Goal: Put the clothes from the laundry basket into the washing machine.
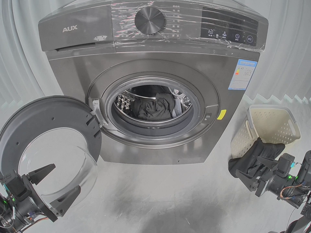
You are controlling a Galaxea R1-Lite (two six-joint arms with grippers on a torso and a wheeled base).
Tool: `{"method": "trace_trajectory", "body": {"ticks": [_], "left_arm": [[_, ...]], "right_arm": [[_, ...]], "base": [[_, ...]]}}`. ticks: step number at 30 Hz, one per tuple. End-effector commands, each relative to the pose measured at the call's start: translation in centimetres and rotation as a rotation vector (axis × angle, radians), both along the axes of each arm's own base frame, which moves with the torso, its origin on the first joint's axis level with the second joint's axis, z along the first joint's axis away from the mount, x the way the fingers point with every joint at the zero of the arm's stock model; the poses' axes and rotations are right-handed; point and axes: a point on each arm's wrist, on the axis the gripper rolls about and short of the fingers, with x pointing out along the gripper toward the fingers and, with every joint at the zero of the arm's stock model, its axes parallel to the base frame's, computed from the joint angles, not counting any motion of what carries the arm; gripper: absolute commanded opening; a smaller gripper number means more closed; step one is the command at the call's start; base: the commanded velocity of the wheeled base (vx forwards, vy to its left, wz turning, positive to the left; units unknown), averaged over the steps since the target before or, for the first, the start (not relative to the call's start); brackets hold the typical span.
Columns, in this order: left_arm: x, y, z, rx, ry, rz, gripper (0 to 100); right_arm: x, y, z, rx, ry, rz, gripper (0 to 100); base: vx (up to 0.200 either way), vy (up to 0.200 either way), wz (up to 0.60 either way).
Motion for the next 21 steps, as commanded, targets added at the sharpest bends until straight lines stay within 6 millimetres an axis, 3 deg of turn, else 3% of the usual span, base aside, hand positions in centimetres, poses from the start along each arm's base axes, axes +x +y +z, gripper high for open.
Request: {"method": "trace_trajectory", "body": {"ticks": [1, 8, 21], "left_arm": [[-2.9, 2.2, 0.2, -0.027, -0.076, 0.03, 100], [-4.6, 3.4, -0.7, -0.024, -0.075, 0.076, 100], [-7.8, 5.2, -3.9, -0.032, -0.116, 0.317, 100]], "right_arm": [[-3.3, -2.5, 1.6, 0.036, -0.087, -0.076, 100], [-4.8, -4.5, 2.0, 0.05, -0.131, -0.211, 100], [-9.3, -7.1, 1.5, 0.005, -0.234, -0.357, 100]], "base": [[-0.2, 0.0, 0.0], [-0.2, 0.0, 0.0], [0.0, 0.0, 0.0]]}}
